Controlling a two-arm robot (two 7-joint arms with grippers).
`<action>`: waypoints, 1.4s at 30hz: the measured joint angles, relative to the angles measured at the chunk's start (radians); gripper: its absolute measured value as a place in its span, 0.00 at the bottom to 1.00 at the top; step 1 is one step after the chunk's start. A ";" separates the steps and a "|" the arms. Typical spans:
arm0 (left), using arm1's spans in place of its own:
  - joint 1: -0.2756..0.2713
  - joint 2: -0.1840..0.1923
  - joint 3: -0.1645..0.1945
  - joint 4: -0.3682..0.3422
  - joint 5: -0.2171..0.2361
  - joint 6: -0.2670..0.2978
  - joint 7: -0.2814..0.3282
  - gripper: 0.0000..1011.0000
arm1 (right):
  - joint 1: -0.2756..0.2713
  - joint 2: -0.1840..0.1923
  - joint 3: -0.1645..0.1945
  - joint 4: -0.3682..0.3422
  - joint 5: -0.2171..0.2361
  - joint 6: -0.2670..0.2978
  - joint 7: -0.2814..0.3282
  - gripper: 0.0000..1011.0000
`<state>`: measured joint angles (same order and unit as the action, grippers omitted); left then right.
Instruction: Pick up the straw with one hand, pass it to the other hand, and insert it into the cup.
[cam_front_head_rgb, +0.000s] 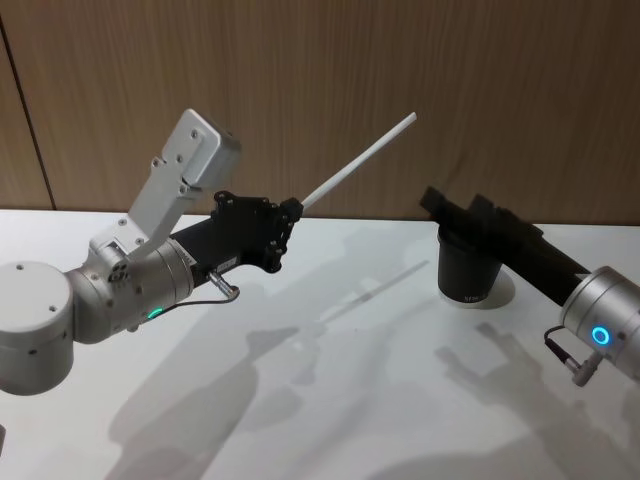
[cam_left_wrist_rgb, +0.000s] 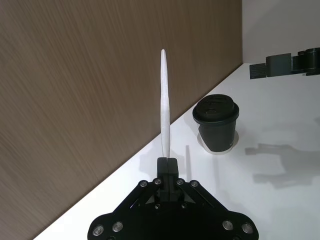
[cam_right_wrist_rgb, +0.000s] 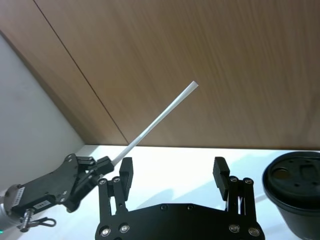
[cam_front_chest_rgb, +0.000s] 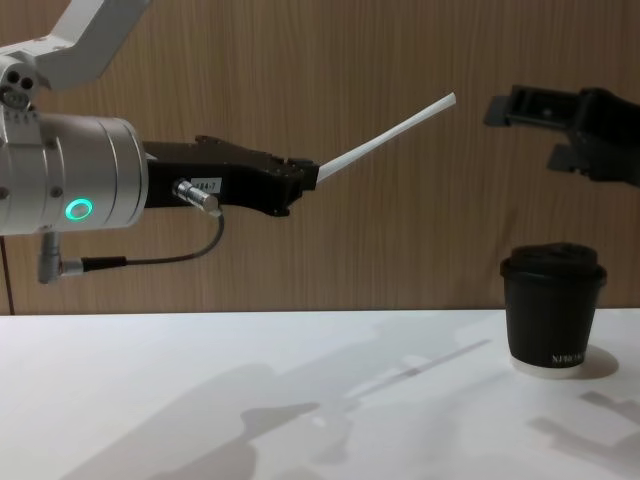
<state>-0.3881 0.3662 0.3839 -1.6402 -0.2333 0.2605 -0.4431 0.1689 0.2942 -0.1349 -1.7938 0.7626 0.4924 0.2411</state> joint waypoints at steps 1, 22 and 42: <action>0.000 0.000 0.000 0.000 0.000 0.000 0.000 0.00 | 0.006 -0.002 -0.002 0.003 0.011 0.012 0.002 0.99; 0.000 0.000 0.000 0.000 0.000 0.000 0.000 0.00 | 0.066 -0.047 -0.039 0.039 0.092 0.105 -0.022 0.99; 0.000 0.000 0.000 0.000 0.000 0.000 0.000 0.00 | 0.152 -0.103 -0.089 0.130 0.087 0.087 -0.076 0.99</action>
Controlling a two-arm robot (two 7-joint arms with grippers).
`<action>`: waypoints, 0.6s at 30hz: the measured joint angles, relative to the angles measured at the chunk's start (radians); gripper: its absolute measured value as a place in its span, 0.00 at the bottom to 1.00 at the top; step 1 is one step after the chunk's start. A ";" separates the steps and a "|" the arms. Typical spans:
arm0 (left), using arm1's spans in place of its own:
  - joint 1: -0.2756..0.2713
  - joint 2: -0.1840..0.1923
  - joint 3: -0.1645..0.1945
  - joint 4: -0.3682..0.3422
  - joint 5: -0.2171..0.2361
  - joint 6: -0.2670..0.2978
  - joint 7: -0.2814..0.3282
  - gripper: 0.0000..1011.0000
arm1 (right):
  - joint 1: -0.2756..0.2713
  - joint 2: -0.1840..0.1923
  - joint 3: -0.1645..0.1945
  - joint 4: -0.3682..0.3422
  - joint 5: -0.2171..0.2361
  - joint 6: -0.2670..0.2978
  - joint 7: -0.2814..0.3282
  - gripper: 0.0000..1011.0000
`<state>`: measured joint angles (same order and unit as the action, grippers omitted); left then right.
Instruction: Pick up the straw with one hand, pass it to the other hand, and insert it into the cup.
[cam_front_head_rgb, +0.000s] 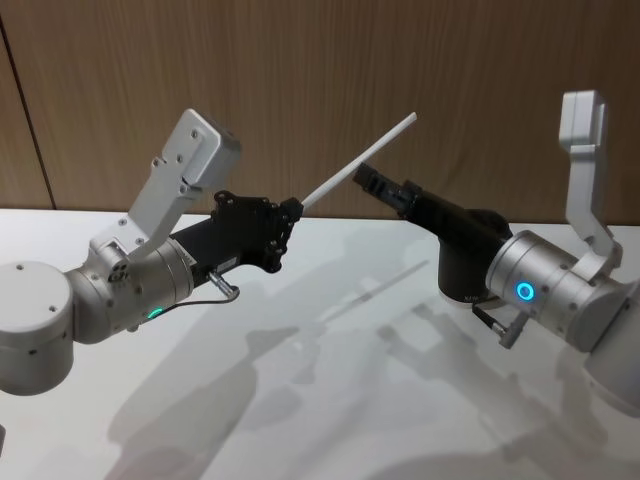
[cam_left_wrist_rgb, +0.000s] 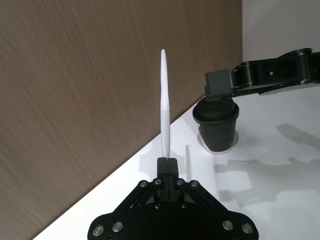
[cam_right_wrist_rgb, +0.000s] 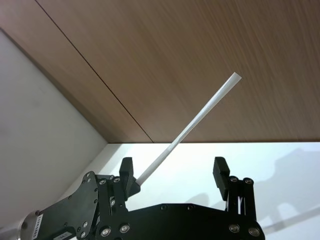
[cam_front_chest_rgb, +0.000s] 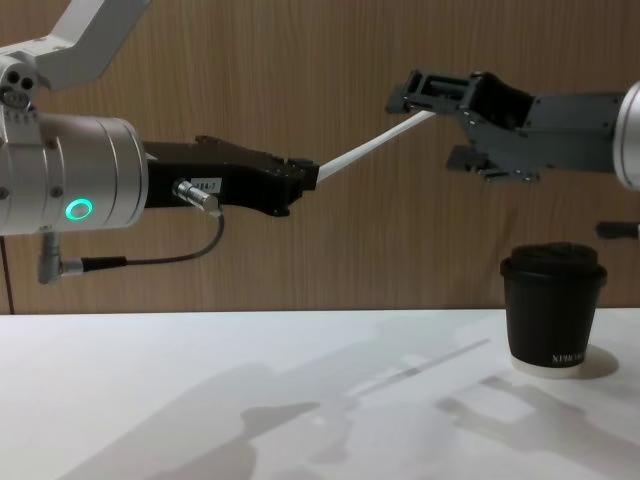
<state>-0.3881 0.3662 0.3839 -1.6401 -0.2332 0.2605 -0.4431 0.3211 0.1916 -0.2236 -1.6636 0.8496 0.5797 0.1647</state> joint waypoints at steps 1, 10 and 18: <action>0.000 0.000 0.000 0.000 0.000 0.000 0.000 0.00 | 0.002 -0.002 -0.001 0.003 0.000 0.001 -0.004 0.99; 0.000 0.000 0.000 0.000 0.000 0.000 0.000 0.00 | 0.035 -0.033 -0.006 0.040 0.009 0.020 -0.055 0.99; 0.000 0.000 0.000 0.000 0.000 0.000 0.000 0.00 | 0.064 -0.068 -0.004 0.073 0.028 0.045 -0.112 0.99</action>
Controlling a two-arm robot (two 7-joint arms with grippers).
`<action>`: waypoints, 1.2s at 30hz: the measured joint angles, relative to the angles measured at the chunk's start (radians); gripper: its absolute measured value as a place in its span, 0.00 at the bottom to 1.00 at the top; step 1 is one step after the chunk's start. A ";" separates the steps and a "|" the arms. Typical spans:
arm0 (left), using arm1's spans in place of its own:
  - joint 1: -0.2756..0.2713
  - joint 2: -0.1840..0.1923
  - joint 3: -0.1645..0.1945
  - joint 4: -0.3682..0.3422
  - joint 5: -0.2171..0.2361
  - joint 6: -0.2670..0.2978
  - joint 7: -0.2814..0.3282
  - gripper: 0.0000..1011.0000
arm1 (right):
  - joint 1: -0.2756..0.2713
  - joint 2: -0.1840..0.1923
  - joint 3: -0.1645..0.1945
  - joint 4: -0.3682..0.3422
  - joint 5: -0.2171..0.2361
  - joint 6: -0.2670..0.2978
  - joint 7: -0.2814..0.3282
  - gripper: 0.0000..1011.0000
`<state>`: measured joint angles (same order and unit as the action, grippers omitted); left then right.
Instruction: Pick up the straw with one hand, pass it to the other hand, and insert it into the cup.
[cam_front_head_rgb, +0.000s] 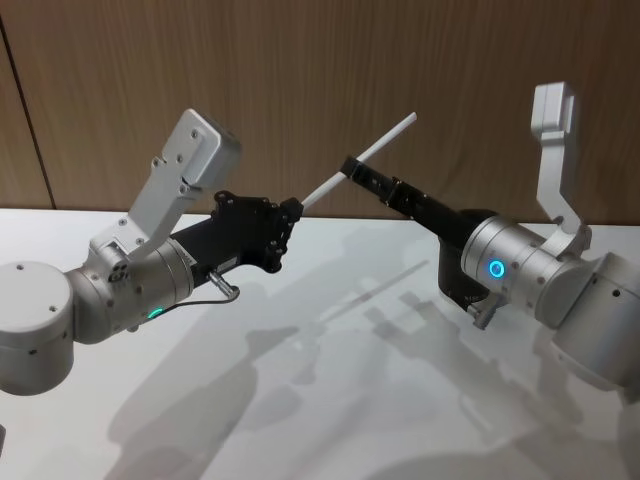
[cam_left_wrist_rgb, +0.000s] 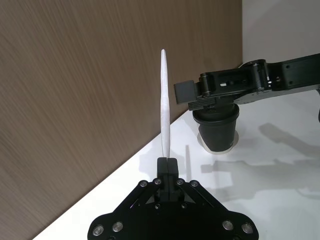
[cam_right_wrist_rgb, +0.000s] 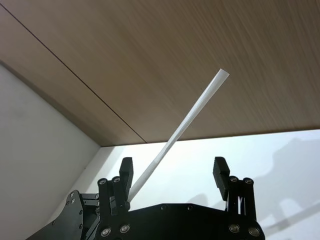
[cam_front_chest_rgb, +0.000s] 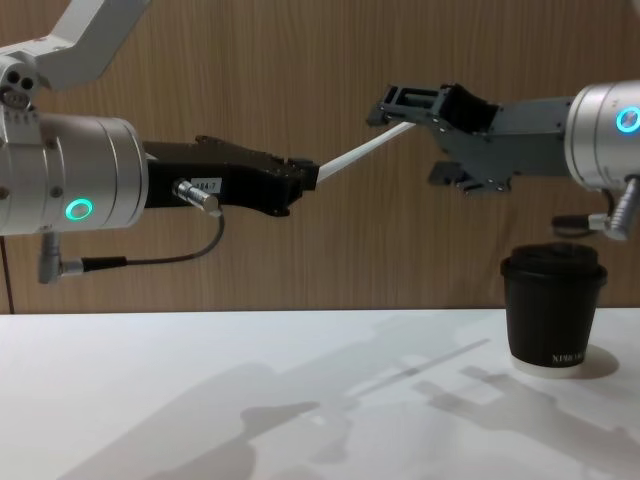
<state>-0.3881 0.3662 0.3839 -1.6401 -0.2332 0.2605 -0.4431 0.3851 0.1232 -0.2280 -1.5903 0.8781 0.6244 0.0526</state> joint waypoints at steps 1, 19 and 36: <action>0.000 0.000 0.000 0.000 0.000 0.000 0.000 0.00 | 0.002 -0.003 0.000 0.004 0.001 0.002 -0.004 0.99; 0.000 0.000 0.000 0.000 0.000 0.000 0.000 0.00 | 0.044 -0.052 0.015 0.050 0.047 0.048 -0.096 0.99; 0.000 0.000 0.000 0.000 0.000 0.000 0.000 0.00 | 0.066 -0.077 0.027 0.064 0.094 0.091 -0.148 0.99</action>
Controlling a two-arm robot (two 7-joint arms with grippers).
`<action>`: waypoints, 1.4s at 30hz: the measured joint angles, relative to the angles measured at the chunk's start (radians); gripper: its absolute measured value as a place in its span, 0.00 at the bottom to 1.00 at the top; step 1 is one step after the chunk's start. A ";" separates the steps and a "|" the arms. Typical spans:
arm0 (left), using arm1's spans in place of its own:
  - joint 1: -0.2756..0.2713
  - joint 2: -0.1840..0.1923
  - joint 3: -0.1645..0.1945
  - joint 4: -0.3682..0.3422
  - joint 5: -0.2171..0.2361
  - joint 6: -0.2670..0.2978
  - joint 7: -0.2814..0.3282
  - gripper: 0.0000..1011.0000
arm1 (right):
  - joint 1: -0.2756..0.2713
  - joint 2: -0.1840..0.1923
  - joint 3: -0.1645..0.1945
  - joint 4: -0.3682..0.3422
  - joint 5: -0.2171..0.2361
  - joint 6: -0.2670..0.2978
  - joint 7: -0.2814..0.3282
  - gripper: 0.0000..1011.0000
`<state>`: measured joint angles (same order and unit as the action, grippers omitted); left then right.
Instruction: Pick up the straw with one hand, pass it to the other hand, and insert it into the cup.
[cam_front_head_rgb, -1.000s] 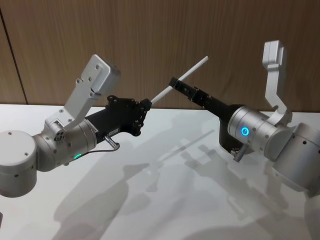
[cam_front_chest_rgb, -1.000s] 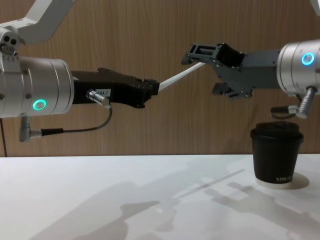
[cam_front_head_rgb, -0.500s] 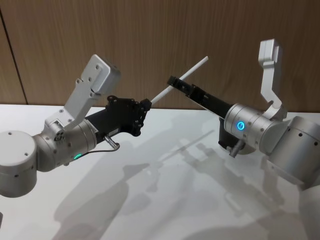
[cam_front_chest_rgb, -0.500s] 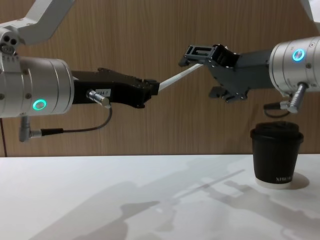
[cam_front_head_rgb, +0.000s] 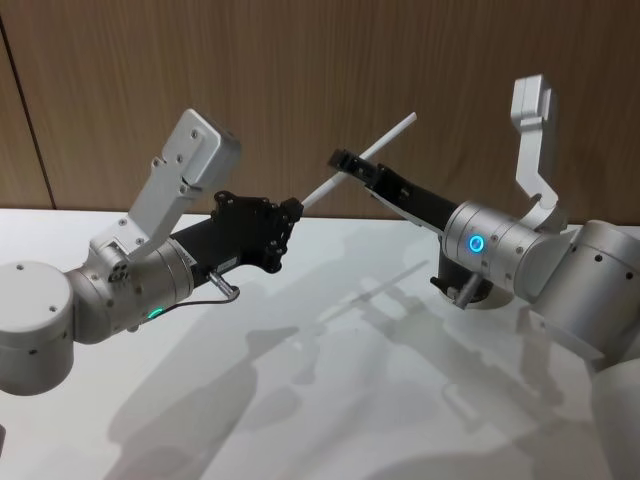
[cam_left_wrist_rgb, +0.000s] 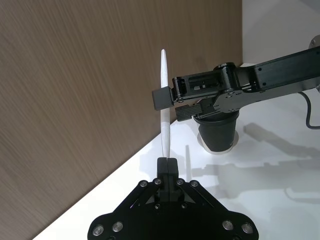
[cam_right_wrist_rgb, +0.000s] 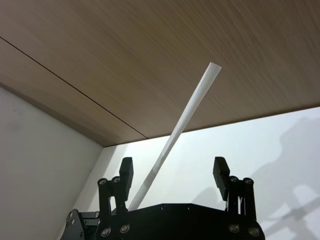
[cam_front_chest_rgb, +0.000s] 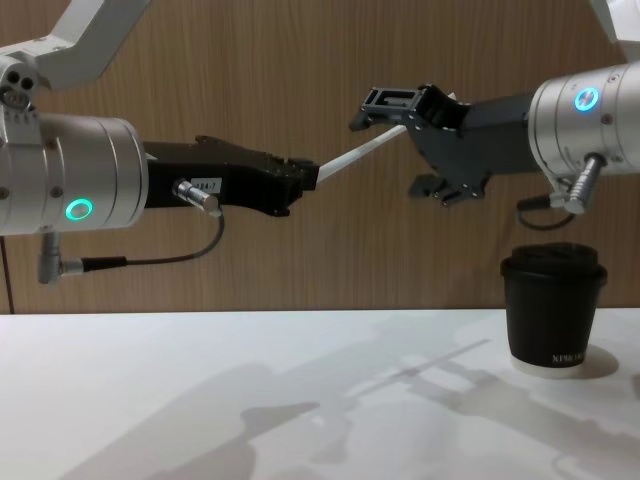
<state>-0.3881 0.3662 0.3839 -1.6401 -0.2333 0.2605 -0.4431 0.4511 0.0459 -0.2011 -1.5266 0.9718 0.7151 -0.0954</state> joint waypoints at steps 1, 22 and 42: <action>0.000 0.000 0.000 0.000 0.000 0.000 0.000 0.00 | 0.001 -0.001 0.000 0.000 0.003 0.002 -0.003 0.99; 0.000 0.000 0.000 0.000 0.000 0.000 0.000 0.00 | 0.010 -0.017 0.017 0.000 0.055 0.019 -0.027 0.99; 0.000 0.000 0.000 0.000 0.000 0.000 0.000 0.00 | 0.012 -0.029 0.017 0.000 0.082 0.010 -0.043 0.99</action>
<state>-0.3881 0.3662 0.3839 -1.6401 -0.2332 0.2604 -0.4431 0.4628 0.0169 -0.1841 -1.5268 1.0537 0.7248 -0.1380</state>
